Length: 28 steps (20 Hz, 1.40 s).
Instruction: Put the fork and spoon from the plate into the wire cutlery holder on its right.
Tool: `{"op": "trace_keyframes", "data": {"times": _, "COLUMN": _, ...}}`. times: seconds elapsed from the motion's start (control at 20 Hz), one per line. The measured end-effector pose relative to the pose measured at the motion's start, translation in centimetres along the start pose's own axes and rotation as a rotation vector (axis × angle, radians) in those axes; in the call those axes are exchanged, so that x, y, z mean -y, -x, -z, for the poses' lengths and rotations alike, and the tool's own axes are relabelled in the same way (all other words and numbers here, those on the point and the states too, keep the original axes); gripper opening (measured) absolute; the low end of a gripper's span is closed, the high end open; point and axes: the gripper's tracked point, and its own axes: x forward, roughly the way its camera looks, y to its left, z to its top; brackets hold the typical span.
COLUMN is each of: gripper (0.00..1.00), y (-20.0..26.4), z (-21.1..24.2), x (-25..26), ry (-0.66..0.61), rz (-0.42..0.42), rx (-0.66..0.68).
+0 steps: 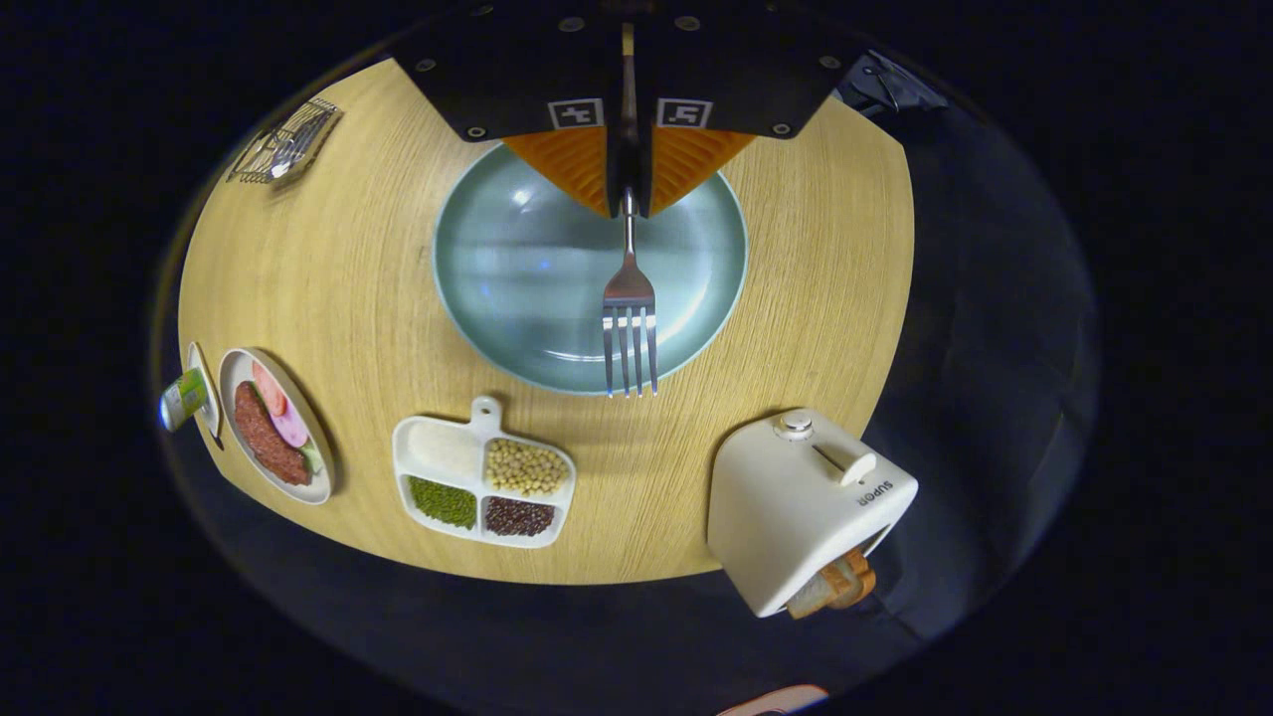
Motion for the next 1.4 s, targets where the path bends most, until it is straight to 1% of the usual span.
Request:
{"op": "trace_keyframes", "data": {"times": 0.25, "gripper": 0.05, "y": 5.6, "z": 0.3, "x": 4.2, "ry": -0.036, "rz": 0.011, "rx": 0.081}}
{"op": "trace_keyframes", "data": {"times": 0.4, "gripper": 0.05, "y": 8.8, "z": 1.9, "x": 8.2, "ry": -0.048, "rz": 0.053, "rx": 0.103}}
{"op": "trace_keyframes", "data": {"times": 0.55, "gripper": 0.05, "y": 11.4, "z": 3.6, "x": 11.6, "ry": -0.111, "rz": 0.060, "rx": 0.111}}
{"op": "trace_keyframes", "data": {"times": 0.7, "gripper": 0.05, "y": 13.2, "z": 5.7, "x": 16.1, "ry": -0.141, "rz": 0.107, "rx": 0.110}}
{"op": "trace_keyframes", "data": {"times": 0.8, "gripper": 0.05, "y": 14.8, "z": 7.1, "x": 18.8, "ry": -0.182, "rz": 0.113, "rx": 0.100}}
{"op": "trace_keyframes", "data": {"times": 0.95, "gripper": 0.05, "y": 16.2, "z": 8.3, "x": 21.4, "ry": -0.193, "rz": 0.138, "rx": 0.109}}
{"op": "trace_keyframes", "data": {"times": 1.2, "gripper": 0.05, "y": 17.5, "z": 10.4, "x": 24.0, "ry": -0.172, "rz": 0.157, "rx": 0.085}}
{"op": "trace_keyframes", "data": {"times": 1.4, "gripper": 0.05, "y": 16.7, "z": 13.6, "x": 24.8, "ry": -0.137, "rz": 0.140, "rx": -0.012}}
